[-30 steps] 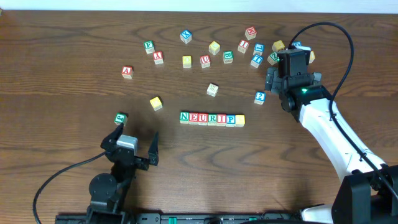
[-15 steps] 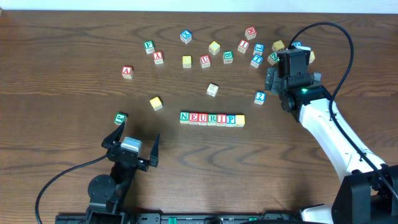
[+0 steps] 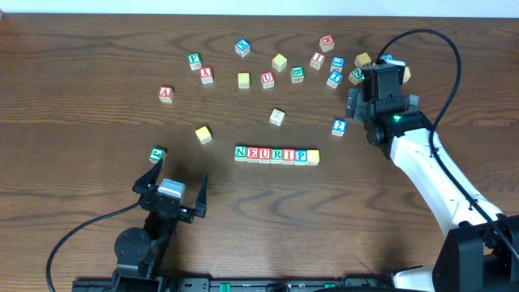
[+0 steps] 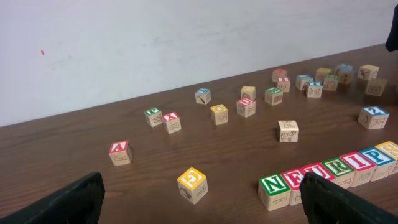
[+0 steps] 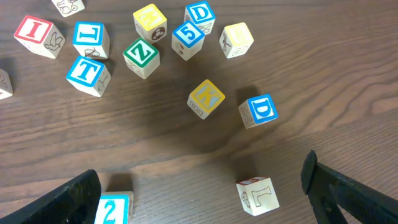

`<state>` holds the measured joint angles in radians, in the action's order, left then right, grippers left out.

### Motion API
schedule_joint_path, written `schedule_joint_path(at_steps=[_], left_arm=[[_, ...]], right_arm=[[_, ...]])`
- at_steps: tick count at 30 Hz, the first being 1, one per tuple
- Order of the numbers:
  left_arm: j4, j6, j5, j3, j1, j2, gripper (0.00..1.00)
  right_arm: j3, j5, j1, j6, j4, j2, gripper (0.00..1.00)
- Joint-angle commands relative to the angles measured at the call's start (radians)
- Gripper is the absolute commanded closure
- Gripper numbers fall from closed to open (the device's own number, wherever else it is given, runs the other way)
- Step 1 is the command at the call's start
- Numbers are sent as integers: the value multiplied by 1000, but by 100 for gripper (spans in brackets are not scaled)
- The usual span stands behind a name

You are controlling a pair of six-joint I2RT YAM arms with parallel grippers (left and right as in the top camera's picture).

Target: Spell out NEURIPS

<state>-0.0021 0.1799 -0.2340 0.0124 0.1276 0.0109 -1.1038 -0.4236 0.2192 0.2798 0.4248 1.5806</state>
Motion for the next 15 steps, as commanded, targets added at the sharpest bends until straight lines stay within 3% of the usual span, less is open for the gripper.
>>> schedule_joint_path(at_steps=[1, 15], left_arm=[[-52, -8, -43, -8, -5, -10, 2], [-46, -8, -43, -8, -5, -7, 1]], right_arm=[[-1, -14, -3, -8, -2, 2, 1], [-1, -14, -3, -8, -2, 2, 1]])
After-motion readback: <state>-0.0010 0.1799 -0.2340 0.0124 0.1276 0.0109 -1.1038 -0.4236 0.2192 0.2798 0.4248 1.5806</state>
